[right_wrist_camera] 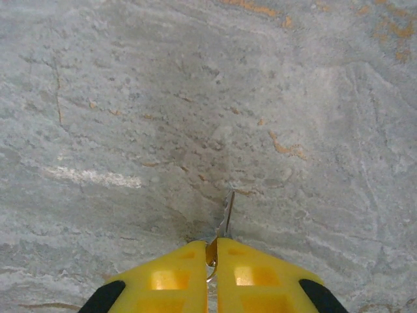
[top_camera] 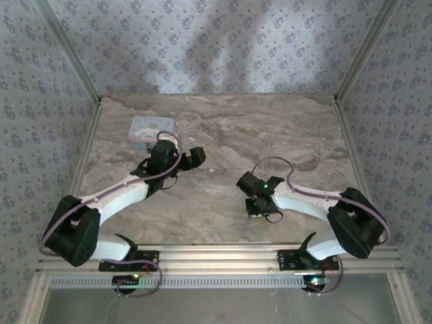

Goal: Unlock a padlock with a key

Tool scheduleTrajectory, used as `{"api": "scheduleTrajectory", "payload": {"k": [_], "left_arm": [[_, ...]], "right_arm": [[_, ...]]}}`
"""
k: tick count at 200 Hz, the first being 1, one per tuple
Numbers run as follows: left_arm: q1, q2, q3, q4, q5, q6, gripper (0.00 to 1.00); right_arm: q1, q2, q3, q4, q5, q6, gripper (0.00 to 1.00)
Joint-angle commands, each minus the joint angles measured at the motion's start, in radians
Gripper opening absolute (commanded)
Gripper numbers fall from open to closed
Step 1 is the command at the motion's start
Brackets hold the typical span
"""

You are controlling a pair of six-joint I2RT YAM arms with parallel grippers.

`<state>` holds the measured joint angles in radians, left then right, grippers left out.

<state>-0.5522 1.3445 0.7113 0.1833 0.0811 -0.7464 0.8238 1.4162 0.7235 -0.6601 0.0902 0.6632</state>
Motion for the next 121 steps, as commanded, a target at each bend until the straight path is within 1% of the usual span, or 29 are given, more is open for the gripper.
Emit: {"api": "scheduleTrajectory", "payload": {"k": [1,15,42,72,91,95,121], "left_arm": [[-0.006,-0.013,0.024,0.001,-0.018,0.002,0.98],[-0.006,-0.014,0.027,-0.001,-0.018,0.001,0.98],[-0.006,-0.019,0.036,-0.011,-0.017,0.003,0.98],[-0.006,-0.033,0.050,-0.024,-0.003,-0.006,0.98],[-0.006,-0.048,0.057,-0.039,0.002,-0.012,0.98],[-0.006,-0.051,0.059,-0.040,0.002,-0.012,0.98],[-0.006,-0.067,0.061,-0.056,0.000,-0.017,0.98]], "right_arm": [[0.007,0.000,-0.020,-0.061,0.002,0.012,0.09],[0.006,0.000,-0.019,-0.061,0.003,0.012,0.09],[0.006,-0.026,-0.020,-0.060,-0.007,0.012,0.03],[-0.015,-0.070,-0.025,-0.042,-0.021,-0.025,0.00],[-0.034,-0.094,-0.023,-0.046,-0.028,-0.025,0.00],[-0.039,-0.098,-0.022,-0.048,-0.027,-0.060,0.00],[-0.049,-0.109,-0.016,-0.073,-0.013,-0.083,0.00]]}}
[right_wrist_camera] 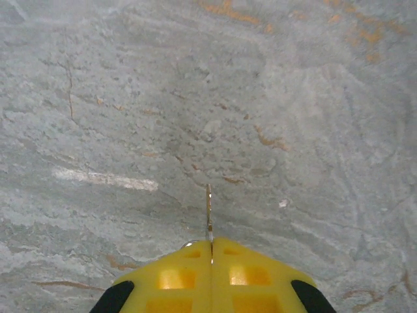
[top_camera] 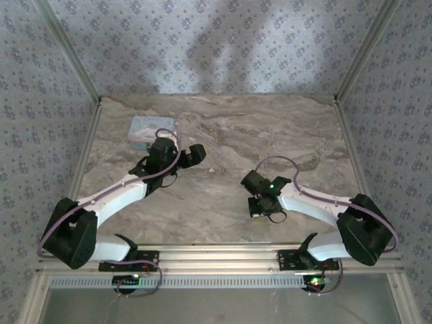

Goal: Unlock a padlock with a key

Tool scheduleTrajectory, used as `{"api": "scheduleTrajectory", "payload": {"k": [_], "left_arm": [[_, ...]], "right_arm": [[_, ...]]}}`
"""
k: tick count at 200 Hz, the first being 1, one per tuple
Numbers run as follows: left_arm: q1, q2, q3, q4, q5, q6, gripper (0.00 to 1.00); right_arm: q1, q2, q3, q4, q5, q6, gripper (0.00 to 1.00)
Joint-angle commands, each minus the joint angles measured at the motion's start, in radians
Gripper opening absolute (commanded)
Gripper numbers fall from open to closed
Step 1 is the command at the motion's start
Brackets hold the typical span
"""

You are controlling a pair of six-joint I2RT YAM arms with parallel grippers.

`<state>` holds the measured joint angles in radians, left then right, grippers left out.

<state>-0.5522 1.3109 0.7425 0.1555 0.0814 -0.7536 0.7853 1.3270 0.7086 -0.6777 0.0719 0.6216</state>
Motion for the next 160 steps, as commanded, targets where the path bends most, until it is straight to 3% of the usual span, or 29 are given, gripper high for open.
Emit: {"api": "scheduleTrajectory", "payload": {"k": [1,28,86,160], "left_arm": [[-0.006,-0.034,0.030,-0.029,-0.001,-0.011,0.98],[-0.006,-0.025,0.042,-0.045,0.027,-0.055,0.98],[-0.009,0.086,0.169,-0.048,0.331,-0.187,0.91],[-0.075,0.133,0.248,-0.096,0.401,-0.348,0.78]], "right_arm": [[-0.011,-0.020,0.000,-0.057,0.005,-0.042,0.00],[-0.014,-0.044,0.008,-0.050,0.040,-0.071,0.00],[0.007,-0.138,0.047,0.115,0.152,-0.318,0.00],[0.004,-0.276,0.004,0.462,0.205,-0.738,0.00]]}}
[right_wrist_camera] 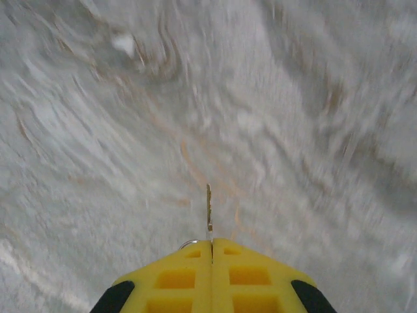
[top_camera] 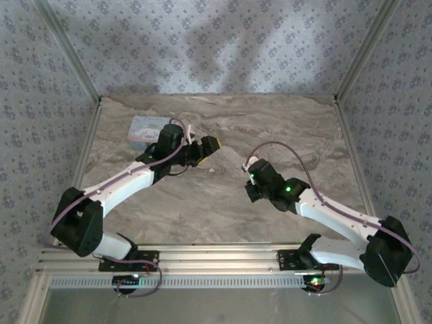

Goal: Unlock a padlock with a key

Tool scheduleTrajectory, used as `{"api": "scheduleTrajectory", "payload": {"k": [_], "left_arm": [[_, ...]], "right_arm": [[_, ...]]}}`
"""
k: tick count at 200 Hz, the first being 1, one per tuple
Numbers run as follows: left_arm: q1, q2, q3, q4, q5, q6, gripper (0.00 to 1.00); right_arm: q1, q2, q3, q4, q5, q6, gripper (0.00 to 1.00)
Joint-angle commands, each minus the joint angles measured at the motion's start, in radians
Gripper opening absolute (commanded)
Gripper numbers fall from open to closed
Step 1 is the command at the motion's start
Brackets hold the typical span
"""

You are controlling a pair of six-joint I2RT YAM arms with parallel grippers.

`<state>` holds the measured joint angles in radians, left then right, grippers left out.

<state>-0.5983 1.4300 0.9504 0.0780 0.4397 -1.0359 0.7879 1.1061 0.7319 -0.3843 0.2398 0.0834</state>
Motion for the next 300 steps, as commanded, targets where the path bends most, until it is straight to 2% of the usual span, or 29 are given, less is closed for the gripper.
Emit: {"api": "scheduleTrajectory", "payload": {"k": [1,51,189,300], "left_arm": [[-0.030,0.015,0.041,-0.018,0.043,-0.067,0.78],[-0.096,0.025,0.068,0.020,0.036,-0.099,0.68],[-0.186,0.167,0.128,0.085,0.089,-0.184,0.40],[-0.190,0.187,0.126,0.087,0.079,-0.187,0.16]], "right_arm": [[0.000,-0.057,-0.021,0.175,0.037,-0.204,0.00],[-0.005,-0.134,-0.119,0.380,-0.027,-0.374,0.00],[0.036,-0.107,-0.104,0.405,0.072,-0.425,0.00],[0.060,-0.092,-0.097,0.390,0.093,-0.442,0.00]]}}
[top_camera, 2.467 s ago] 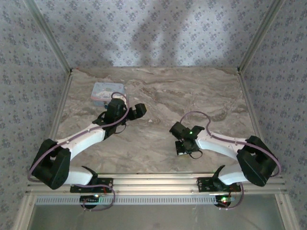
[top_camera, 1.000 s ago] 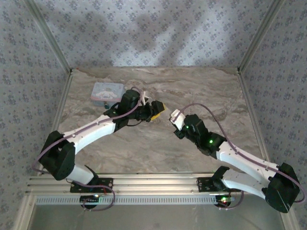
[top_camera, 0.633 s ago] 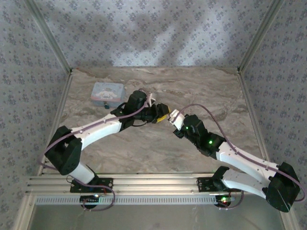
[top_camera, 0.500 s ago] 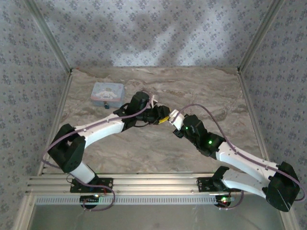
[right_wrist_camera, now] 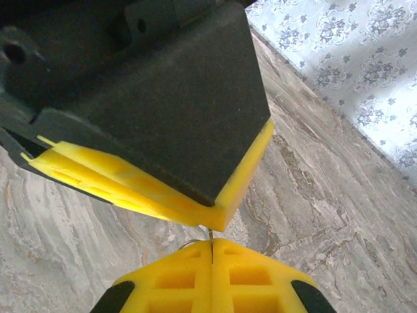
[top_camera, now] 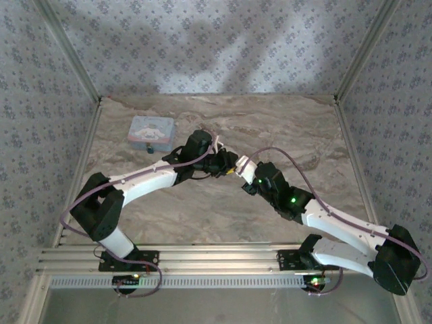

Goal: Unlock a padlock with a key

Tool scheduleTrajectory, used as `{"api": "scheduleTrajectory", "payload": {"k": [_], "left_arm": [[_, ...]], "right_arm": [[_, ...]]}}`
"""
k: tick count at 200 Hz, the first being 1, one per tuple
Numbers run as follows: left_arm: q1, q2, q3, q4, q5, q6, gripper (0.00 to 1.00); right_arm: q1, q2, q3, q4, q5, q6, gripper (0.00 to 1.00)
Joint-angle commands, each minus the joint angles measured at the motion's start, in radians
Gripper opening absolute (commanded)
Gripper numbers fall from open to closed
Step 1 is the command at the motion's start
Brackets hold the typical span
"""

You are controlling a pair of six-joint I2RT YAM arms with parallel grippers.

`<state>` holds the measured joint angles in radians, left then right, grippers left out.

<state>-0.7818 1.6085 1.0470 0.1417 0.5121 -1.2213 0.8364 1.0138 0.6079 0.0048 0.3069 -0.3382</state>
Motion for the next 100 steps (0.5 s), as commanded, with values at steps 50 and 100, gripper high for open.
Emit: {"api": "scheduleTrajectory", "payload": {"k": [50,100], "left_arm": [[-0.007,-0.007,0.026,0.000,-0.028,0.045,0.00],[0.000,-0.056,0.033,-0.043,-0.080,0.243,0.00]], "right_arm": [[0.012,-0.022,0.030,-0.036,0.011,-0.010,0.00],[-0.101,-0.106,0.040,-0.140,-0.279,0.151,0.29]]}}
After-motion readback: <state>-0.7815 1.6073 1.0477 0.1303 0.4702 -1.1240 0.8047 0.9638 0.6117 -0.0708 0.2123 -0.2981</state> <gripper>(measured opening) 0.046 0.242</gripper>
